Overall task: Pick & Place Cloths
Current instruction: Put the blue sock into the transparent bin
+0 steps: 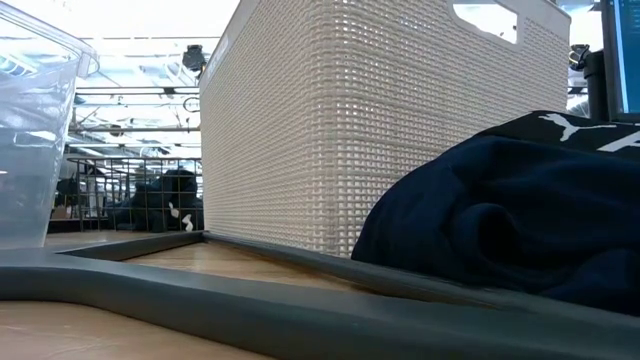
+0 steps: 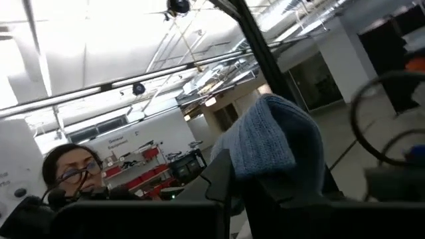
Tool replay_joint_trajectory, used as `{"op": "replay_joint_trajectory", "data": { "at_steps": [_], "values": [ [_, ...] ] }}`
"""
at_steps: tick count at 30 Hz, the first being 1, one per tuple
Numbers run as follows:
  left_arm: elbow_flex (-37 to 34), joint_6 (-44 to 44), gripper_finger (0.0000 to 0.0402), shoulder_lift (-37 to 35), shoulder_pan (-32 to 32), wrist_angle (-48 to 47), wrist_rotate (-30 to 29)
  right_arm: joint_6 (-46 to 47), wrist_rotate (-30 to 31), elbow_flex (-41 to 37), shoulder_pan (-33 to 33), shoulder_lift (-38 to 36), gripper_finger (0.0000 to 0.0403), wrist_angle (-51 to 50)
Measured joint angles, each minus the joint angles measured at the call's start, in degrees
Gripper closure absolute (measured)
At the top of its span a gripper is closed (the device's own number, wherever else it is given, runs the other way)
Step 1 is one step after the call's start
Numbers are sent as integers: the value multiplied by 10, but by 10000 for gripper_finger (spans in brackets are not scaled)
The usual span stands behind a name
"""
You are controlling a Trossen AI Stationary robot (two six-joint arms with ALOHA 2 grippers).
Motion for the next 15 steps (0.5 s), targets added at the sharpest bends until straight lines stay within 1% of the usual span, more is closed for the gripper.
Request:
{"op": "replay_joint_trajectory", "data": {
  "at_steps": [2,5,10,15],
  "values": [
    [0,0,398,-6,-9,11,12,14,-1,0,-8,0,378,-4],
    [0,1,399,-13,-25,22,15,21,-2,0,-21,0,365,-20],
    [0,33,399,-43,-54,26,17,20,-21,0,-37,0,341,-78],
    [0,95,400,-84,-89,16,-21,-1,-60,0,-32,0,324,-140]
  ]
}}
